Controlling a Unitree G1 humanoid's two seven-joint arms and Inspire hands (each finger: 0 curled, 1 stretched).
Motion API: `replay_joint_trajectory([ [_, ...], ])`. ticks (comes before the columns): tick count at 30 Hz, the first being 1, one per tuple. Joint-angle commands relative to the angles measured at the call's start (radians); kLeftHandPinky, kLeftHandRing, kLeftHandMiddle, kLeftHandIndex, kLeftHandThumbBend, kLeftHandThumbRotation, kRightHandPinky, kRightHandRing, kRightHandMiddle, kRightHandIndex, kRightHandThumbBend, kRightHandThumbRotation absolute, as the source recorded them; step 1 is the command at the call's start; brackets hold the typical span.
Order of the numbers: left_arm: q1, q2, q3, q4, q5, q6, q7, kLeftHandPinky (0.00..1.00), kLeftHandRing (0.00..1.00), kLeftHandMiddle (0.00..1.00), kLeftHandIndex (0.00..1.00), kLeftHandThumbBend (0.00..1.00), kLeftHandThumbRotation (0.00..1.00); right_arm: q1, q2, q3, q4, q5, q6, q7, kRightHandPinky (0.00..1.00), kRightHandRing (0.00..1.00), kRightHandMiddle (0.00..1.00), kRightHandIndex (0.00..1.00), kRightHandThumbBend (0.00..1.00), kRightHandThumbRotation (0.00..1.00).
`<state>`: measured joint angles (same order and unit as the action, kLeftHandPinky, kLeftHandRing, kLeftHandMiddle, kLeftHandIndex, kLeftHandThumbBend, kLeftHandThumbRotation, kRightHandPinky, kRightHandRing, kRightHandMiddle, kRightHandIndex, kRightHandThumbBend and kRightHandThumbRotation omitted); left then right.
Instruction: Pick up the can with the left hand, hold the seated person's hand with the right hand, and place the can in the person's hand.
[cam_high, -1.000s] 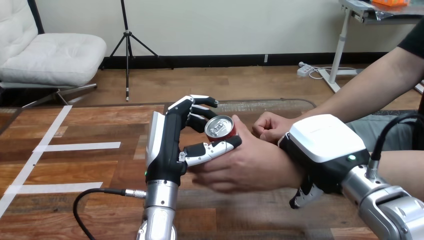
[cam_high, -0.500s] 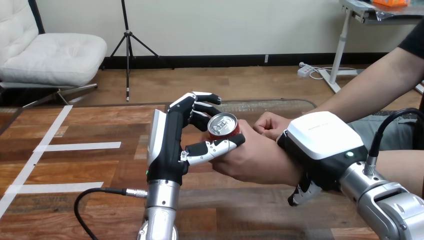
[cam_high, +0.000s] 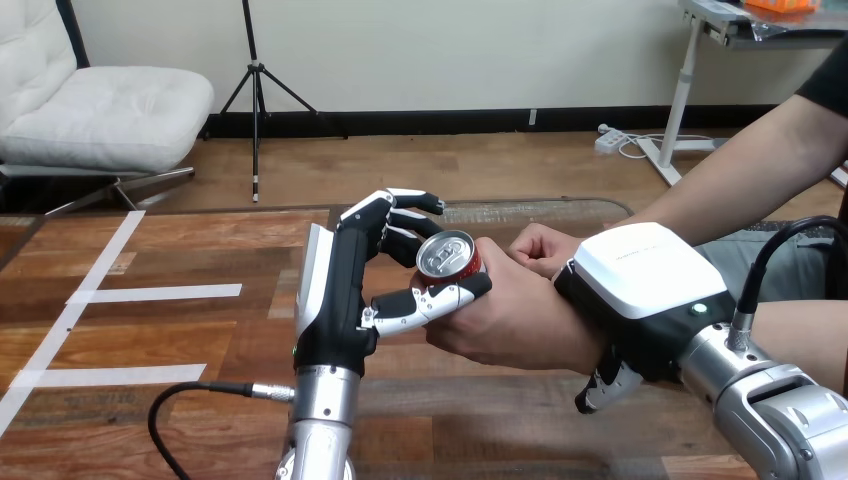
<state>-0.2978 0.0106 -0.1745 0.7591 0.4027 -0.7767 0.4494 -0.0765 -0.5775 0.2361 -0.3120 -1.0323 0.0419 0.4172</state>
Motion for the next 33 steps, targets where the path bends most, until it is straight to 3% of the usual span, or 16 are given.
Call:
replay_joint_trajectory([
  [1, -0.017, 0.002, -0.014, -0.071, 0.011, -0.034, -0.012, 0.43, 0.43, 0.48, 0.58, 0.7, 0.0, -0.064, 0.048, 0.038, -0.065, 0.01, -0.017, 0.008, 0.27, 0.33, 0.43, 0.51, 0.93, 0.0],
  [9, -0.011, 0.005, -0.012, -0.079, 0.009, -0.04, -0.015, 0.42, 0.43, 0.48, 0.59, 0.7, 0.0, -0.054, 0.05, 0.033, -0.081, -0.012, 0.007, 0.038, 0.52, 0.61, 0.68, 0.65, 0.95, 0.0],
  [11, -0.011, 0.006, -0.011, -0.078, 0.007, -0.042, -0.016, 0.42, 0.43, 0.48, 0.59, 0.69, 0.0, -0.051, 0.051, 0.031, -0.083, -0.014, 0.009, 0.04, 0.55, 0.64, 0.7, 0.66, 0.96, 0.0],
  [18, -0.009, 0.009, -0.007, -0.08, 0.009, -0.035, -0.016, 0.43, 0.43, 0.48, 0.59, 0.69, 0.0, -0.045, 0.058, 0.026, -0.087, -0.018, 0.015, 0.05, 0.61, 0.67, 0.72, 0.69, 0.96, 0.0],
  [33, -0.007, 0.014, -0.004, -0.082, 0.01, -0.029, -0.009, 0.43, 0.43, 0.48, 0.59, 0.7, 0.0, -0.031, 0.056, 0.021, -0.085, -0.019, 0.004, 0.025, 0.62, 0.69, 0.72, 0.69, 0.97, 0.0],
])
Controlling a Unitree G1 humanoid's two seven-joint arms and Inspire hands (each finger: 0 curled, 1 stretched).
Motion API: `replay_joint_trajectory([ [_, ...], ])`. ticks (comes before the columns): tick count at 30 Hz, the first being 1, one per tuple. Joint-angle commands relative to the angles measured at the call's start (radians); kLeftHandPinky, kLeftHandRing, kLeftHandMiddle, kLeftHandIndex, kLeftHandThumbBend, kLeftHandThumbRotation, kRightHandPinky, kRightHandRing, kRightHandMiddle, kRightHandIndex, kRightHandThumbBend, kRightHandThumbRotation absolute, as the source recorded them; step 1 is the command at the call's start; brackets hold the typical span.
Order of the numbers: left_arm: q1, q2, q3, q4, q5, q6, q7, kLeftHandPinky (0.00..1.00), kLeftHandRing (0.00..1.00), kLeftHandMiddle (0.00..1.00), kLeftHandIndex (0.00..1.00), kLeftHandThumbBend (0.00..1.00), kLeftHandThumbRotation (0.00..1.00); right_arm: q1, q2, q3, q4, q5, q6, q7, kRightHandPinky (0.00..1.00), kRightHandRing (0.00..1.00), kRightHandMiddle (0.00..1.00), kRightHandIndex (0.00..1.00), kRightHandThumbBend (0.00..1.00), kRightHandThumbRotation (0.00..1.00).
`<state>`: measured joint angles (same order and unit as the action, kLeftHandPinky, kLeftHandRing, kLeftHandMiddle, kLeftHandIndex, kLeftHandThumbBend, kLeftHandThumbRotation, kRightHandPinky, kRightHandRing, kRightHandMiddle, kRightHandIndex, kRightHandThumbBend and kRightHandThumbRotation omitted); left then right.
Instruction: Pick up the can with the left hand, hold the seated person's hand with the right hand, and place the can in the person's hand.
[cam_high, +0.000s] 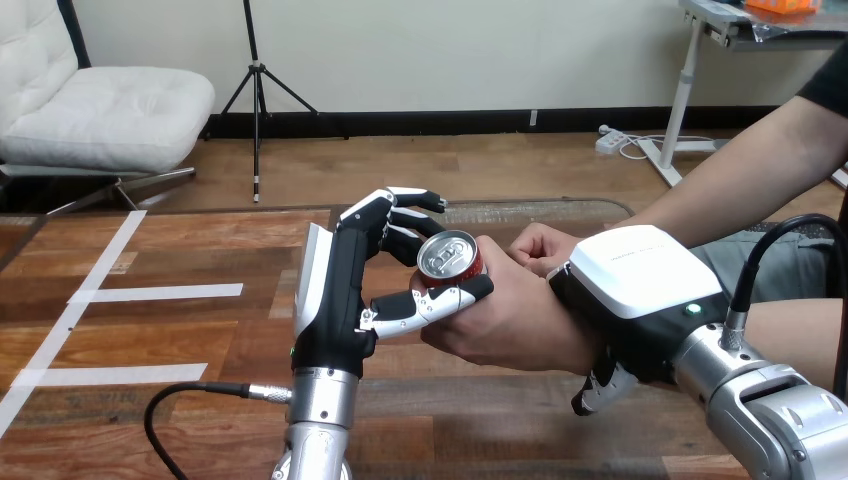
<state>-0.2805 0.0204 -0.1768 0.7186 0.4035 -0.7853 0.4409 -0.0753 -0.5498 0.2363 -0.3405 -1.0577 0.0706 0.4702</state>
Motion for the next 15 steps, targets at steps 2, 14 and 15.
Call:
replay_joint_trajectory([
  [2, -0.023, 0.005, -0.001, -0.043, 0.01, -0.018, 0.0, 0.43, 0.44, 0.48, 0.59, 0.7, 0.0, -0.031, 0.027, 0.02, -0.056, 0.005, -0.026, -0.033, 0.62, 0.69, 0.71, 0.69, 0.97, 0.0],
  [14, -0.022, 0.007, 0.001, -0.043, 0.008, -0.019, 0.009, 0.44, 0.44, 0.48, 0.59, 0.7, 0.0, -0.016, 0.026, 0.012, -0.054, 0.003, -0.035, -0.062, 0.62, 0.69, 0.71, 0.69, 0.98, 0.0],
  [15, -0.022, 0.007, 0.001, -0.043, 0.008, -0.019, 0.009, 0.44, 0.44, 0.48, 0.59, 0.7, 0.0, -0.014, 0.026, 0.011, -0.054, 0.002, -0.035, -0.064, 0.62, 0.69, 0.71, 0.69, 0.98, 0.0],
])
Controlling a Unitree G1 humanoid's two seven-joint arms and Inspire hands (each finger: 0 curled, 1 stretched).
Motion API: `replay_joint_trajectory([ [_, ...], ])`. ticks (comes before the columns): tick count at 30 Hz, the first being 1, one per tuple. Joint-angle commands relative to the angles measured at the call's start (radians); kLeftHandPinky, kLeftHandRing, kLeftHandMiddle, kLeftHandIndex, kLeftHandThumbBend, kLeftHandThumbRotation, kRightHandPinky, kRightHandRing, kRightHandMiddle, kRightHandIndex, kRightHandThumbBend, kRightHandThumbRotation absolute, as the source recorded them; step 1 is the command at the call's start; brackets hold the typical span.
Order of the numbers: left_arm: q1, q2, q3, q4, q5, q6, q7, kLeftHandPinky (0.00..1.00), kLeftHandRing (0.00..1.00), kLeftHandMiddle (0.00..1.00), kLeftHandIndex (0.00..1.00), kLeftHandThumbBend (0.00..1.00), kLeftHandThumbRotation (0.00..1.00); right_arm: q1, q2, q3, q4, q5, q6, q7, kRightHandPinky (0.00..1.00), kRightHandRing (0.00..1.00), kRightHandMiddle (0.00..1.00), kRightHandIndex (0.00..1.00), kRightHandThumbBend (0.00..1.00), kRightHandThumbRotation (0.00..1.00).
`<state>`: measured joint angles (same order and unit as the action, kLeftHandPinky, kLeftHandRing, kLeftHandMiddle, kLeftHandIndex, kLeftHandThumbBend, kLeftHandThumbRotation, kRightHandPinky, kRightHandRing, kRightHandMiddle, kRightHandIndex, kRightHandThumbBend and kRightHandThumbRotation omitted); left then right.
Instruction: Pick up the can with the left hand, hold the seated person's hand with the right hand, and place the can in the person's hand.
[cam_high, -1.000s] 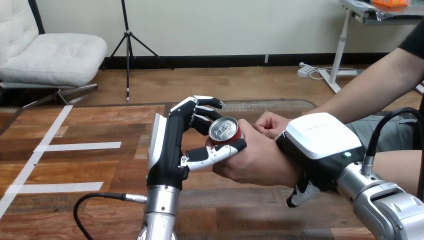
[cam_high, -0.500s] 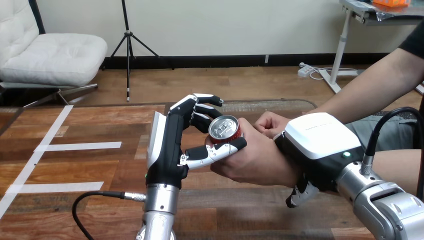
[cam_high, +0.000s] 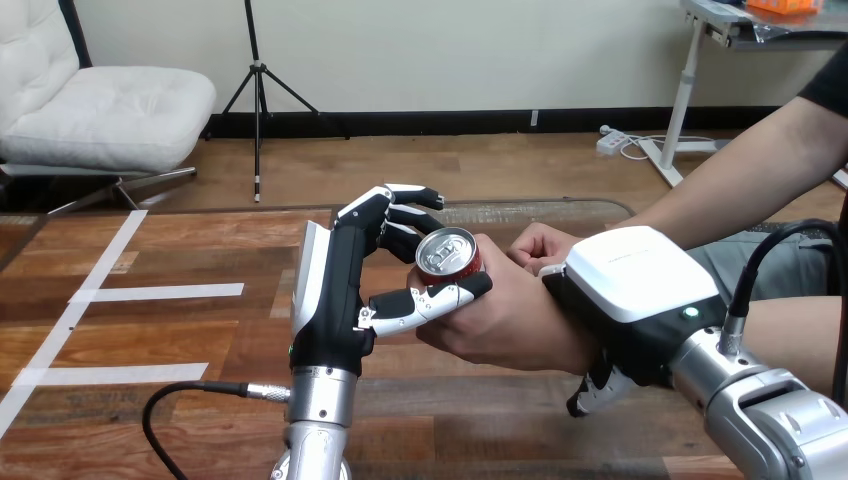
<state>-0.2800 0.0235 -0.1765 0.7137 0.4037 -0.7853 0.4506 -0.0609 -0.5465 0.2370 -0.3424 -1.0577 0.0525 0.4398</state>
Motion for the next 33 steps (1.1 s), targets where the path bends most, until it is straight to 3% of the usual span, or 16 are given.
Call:
replay_joint_trajectory([
  [1, -0.022, 0.004, 0.0, -0.038, 0.008, -0.019, -0.001, 0.44, 0.44, 0.48, 0.59, 0.7, 0.0, -0.028, 0.022, 0.01, -0.052, 0.001, -0.017, -0.034, 0.62, 0.69, 0.71, 0.69, 0.98, 0.0],
  [33, -0.014, 0.01, 0.003, -0.029, 0.011, -0.032, 0.01, 0.44, 0.44, 0.48, 0.59, 0.7, 0.0, 0.003, 0.031, -0.001, -0.046, -0.001, -0.013, -0.083, 0.62, 0.69, 0.71, 0.7, 0.97, 0.0],
])
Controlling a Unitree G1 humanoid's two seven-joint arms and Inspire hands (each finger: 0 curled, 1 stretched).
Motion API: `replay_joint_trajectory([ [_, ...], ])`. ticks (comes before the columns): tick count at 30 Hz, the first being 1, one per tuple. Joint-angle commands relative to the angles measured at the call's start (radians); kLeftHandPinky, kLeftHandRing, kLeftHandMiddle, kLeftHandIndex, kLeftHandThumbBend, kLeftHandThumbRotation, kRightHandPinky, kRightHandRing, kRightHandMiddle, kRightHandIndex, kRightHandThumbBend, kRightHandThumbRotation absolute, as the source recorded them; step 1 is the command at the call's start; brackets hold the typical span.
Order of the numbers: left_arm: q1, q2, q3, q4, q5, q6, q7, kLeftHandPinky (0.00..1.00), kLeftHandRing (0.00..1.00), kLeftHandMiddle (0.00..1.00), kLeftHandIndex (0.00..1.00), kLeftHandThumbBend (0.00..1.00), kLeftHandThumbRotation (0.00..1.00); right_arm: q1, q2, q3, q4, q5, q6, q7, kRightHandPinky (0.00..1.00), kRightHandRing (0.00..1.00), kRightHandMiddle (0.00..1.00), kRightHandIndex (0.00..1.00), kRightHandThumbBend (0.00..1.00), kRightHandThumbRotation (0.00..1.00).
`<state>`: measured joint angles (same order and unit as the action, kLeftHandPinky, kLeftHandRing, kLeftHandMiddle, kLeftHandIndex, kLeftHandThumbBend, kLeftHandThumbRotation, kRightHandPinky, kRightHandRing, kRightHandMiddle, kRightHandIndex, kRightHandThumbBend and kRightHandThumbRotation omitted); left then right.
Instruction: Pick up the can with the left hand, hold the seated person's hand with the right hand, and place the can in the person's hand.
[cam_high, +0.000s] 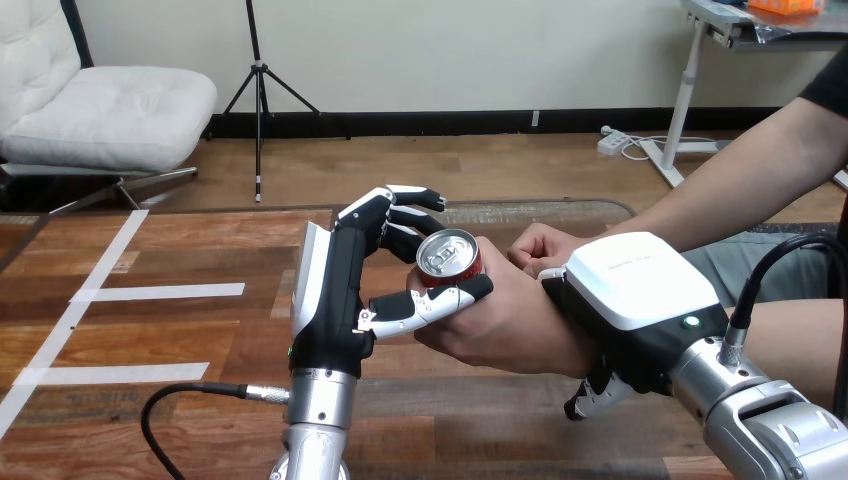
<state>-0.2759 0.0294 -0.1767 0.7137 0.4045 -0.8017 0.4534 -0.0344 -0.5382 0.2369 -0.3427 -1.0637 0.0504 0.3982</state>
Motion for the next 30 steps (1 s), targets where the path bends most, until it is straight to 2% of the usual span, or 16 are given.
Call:
replay_joint_trajectory([
  [1, -0.017, 0.004, 0.003, -0.03, 0.01, -0.014, 0.007, 0.43, 0.44, 0.48, 0.59, 0.7, 0.0, -0.023, 0.023, -0.001, -0.046, 0.006, -0.012, -0.042, 0.62, 0.69, 0.71, 0.7, 0.97, 0.0],
  [13, -0.011, 0.005, 0.003, -0.029, 0.009, -0.022, 0.011, 0.43, 0.44, 0.48, 0.59, 0.71, 0.0, -0.01, 0.027, -0.008, -0.051, 0.007, -0.007, -0.06, 0.63, 0.7, 0.72, 0.7, 0.98, 0.0],
  [20, -0.005, 0.007, 0.0, -0.036, -0.019, -0.015, -0.033, 0.45, 0.48, 0.53, 0.62, 0.72, 0.02, 0.003, 0.03, -0.016, -0.055, 0.01, -0.006, -0.066, 0.65, 0.72, 0.74, 0.71, 0.97, 0.0],
  [30, 0.002, 0.013, -0.002, -0.046, -0.044, -0.009, -0.091, 0.53, 0.61, 0.65, 0.67, 0.79, 0.11, 0.024, 0.036, -0.024, -0.058, 0.006, 0.001, -0.078, 0.69, 0.76, 0.77, 0.74, 0.95, 0.02],
])
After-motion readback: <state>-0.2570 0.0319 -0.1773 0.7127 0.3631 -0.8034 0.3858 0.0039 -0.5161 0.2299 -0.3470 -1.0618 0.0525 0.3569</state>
